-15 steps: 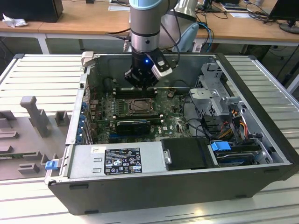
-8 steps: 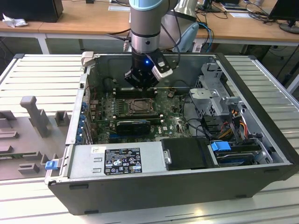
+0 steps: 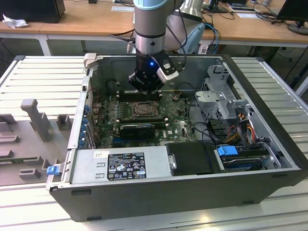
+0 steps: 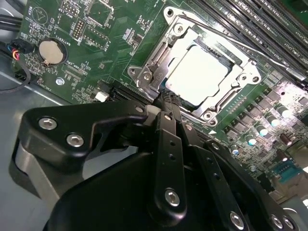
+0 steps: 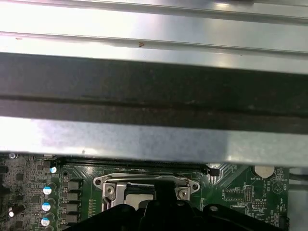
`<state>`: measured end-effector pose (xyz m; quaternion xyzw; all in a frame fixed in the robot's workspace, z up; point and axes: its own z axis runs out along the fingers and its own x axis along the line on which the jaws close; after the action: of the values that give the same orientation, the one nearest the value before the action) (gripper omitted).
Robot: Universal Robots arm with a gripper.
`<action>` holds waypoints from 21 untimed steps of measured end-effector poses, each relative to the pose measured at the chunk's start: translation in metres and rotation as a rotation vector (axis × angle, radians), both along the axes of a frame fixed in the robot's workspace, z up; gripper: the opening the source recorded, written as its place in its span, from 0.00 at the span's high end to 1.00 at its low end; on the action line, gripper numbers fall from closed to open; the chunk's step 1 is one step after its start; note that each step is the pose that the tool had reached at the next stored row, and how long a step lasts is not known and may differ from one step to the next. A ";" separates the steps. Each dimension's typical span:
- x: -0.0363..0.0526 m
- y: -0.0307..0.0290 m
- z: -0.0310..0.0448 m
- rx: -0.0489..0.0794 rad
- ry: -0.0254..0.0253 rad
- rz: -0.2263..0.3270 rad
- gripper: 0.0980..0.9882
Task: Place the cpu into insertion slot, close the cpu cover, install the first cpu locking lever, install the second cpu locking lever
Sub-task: 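Install the second cpu locking lever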
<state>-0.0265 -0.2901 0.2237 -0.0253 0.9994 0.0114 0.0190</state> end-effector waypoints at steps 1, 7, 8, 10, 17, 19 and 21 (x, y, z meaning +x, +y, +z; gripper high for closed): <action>0.0000 -0.0001 0.0001 0.000 0.0000 0.000 0.99; 0.0000 -0.0006 0.0010 0.000 0.0001 0.000 0.99; 0.0001 -0.0005 0.0032 0.000 0.0000 0.000 0.99; 0.0001 -0.0005 0.0079 0.000 0.0000 0.000 0.99; 0.0001 -0.0076 0.0100 -0.001 0.0000 0.000 0.99; 0.0001 -0.0144 0.0099 -0.001 0.0000 0.000 0.99; 0.0001 -0.0202 0.0104 0.000 0.0030 -0.001 0.99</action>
<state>-0.0265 -0.3102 0.2341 -0.0246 0.9995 0.0112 0.0176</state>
